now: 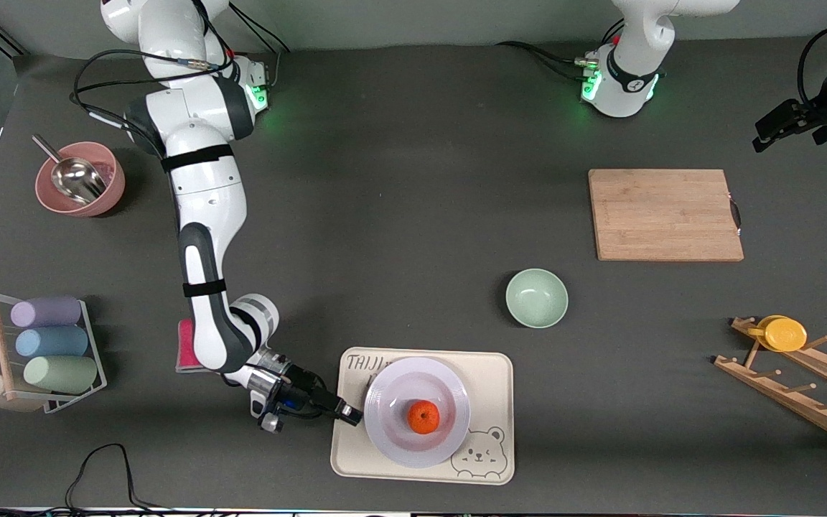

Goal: Place orange and plate with both arms

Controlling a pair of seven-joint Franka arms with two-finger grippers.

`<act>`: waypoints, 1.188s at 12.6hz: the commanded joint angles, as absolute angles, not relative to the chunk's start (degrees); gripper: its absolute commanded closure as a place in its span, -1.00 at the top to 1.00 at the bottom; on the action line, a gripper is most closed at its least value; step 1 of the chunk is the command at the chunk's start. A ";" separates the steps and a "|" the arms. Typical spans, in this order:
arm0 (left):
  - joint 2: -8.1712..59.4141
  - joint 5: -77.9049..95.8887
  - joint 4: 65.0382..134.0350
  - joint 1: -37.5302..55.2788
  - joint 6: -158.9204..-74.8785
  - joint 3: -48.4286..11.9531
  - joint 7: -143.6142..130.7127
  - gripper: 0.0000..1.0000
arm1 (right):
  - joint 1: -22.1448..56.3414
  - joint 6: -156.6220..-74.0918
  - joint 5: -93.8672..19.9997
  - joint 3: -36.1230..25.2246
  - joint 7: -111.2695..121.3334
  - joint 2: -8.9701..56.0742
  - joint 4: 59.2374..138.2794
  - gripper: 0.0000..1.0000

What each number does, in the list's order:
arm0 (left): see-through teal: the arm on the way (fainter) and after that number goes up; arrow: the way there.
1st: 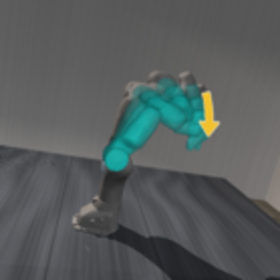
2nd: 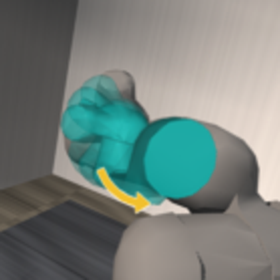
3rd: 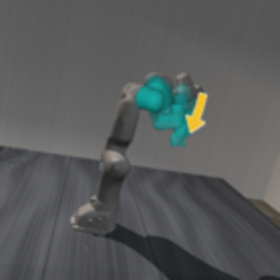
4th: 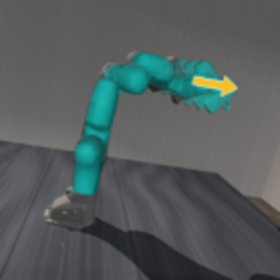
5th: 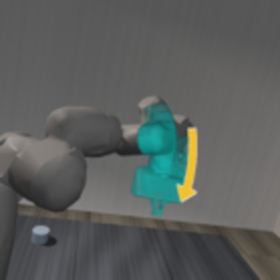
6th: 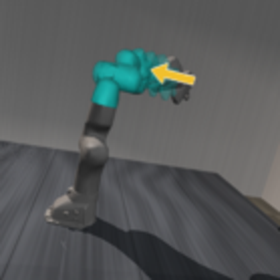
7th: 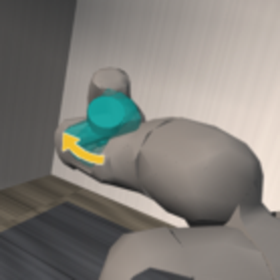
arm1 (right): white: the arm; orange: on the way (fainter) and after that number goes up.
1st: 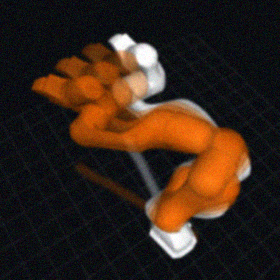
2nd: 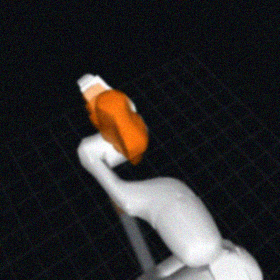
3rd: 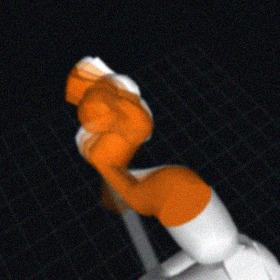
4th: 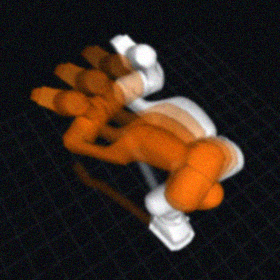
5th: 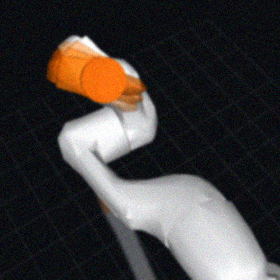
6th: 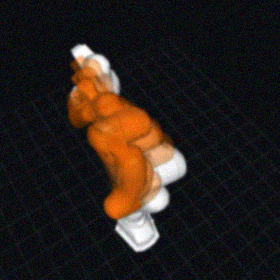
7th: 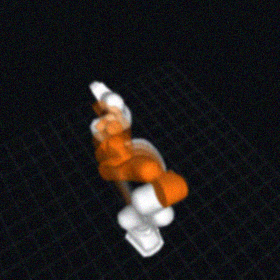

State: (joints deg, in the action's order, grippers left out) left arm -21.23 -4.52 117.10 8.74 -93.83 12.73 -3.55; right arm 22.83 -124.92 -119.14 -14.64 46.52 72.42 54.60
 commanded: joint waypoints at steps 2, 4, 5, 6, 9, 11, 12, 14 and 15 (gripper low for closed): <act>-19.51 -4.83 115.22 8.88 -92.11 13.27 -2.11 1.00 | 21.97 -125.42 -110.77 -14.33 43.35 65.50 60.54 1.00; -20.47 -5.10 116.27 8.96 -91.41 13.01 -2.11 1.00 | 21.45 -125.42 -102.00 -14.50 40.09 61.80 64.66 1.00; -22.13 -5.18 118.45 8.96 -91.84 12.75 -2.11 1.00 | 21.36 -125.42 -96.73 -15.46 38.69 60.31 66.78 1.00; -23.98 -5.19 120.48 9.05 -92.28 12.66 -2.11 1.00 | 21.62 -125.33 -91.63 -17.21 36.58 58.29 69.49 1.00; -19.73 -5.01 115.44 9.23 -91.33 12.66 -1.41 1.00 | 22.06 -125.07 -76.07 -18.90 32.09 50.57 78.98 1.00; -9.02 -5.01 101.76 9.67 -83.63 12.66 -1.15 1.00 | 22.15 -125.07 -66.58 -18.90 29.72 45.81 84.61 1.00; -5.14 -4.92 96.56 9.75 -80.89 12.57 -1.14 1.00 | 22.41 -125.07 -63.66 -19.07 29.62 44.23 86.64 1.00; -3.61 -4.83 94.48 9.76 -81.38 12.57 -1.41 1.00 | 27.21 -124.63 -60.92 -25.01 29.62 40.71 92.17 1.00; -3.52 -4.57 93.79 9.67 -82.69 12.66 -1.75 1.00 | 30.64 -123.50 -59.52 -29.22 29.71 39.04 94.55 1.00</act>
